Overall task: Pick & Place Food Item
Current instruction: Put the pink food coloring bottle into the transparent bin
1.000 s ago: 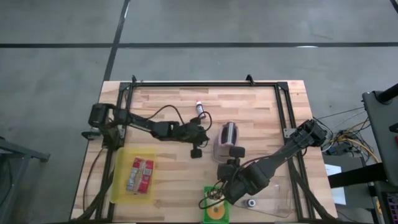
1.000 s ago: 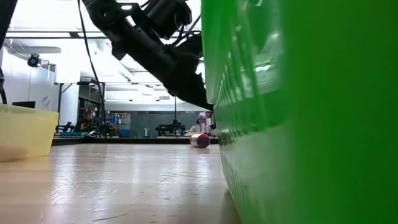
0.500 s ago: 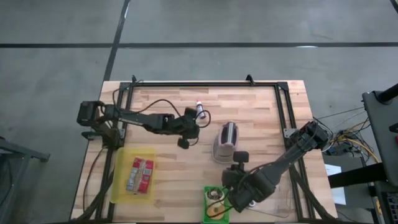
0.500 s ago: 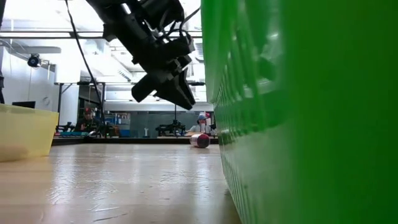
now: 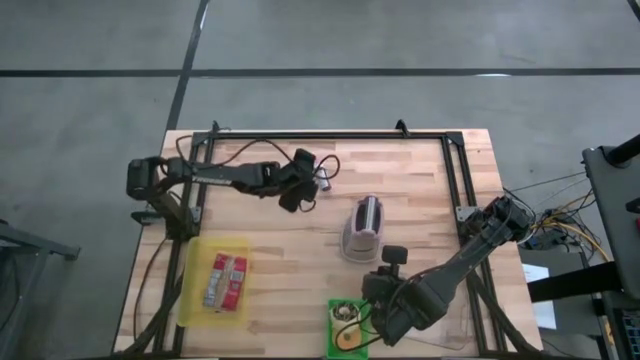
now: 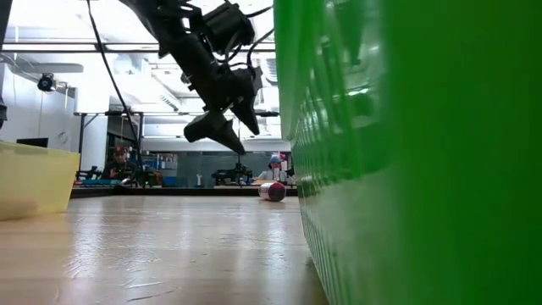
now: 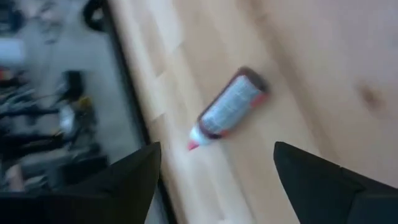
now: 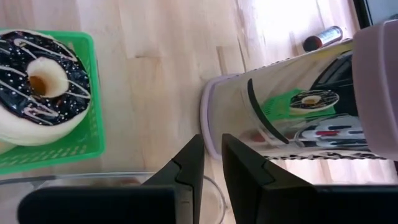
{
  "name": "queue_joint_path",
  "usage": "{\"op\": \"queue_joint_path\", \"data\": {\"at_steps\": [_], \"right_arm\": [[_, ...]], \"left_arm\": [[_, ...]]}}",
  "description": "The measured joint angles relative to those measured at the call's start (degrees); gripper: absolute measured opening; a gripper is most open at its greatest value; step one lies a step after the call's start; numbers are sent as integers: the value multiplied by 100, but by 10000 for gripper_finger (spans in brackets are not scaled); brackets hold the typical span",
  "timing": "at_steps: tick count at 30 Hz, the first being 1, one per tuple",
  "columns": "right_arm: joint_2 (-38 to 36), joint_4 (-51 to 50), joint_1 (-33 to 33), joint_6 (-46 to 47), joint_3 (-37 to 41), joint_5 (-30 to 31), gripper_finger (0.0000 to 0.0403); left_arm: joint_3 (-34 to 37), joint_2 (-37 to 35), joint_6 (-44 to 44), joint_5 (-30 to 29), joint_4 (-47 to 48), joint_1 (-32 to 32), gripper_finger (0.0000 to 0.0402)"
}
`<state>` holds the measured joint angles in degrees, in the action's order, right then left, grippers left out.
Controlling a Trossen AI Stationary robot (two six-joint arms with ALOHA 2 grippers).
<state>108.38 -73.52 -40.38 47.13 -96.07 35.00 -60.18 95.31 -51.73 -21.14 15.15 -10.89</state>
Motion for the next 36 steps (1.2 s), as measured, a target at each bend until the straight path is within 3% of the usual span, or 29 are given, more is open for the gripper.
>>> {"op": "queue_joint_path", "data": {"at_steps": [4, 15, 22, 36], "right_arm": [[0, 2, 0, -4, 0, -1, 52], [0, 0, -11, 97, 0, -59, 52], [0, -34, -34, 242, 2, -74, 52], [-44, -138, -76, 279, 2, -91, 52]], "left_arm": [[-288, 104, -19, 825, 482, -291, 293], [-1133, 816, -21, 1894, 945, -727, 273], [-1665, 1534, -286, 1970, 1782, -822, 273], [-2191, 2048, -730, 1945, 1705, -923, 273]]}}
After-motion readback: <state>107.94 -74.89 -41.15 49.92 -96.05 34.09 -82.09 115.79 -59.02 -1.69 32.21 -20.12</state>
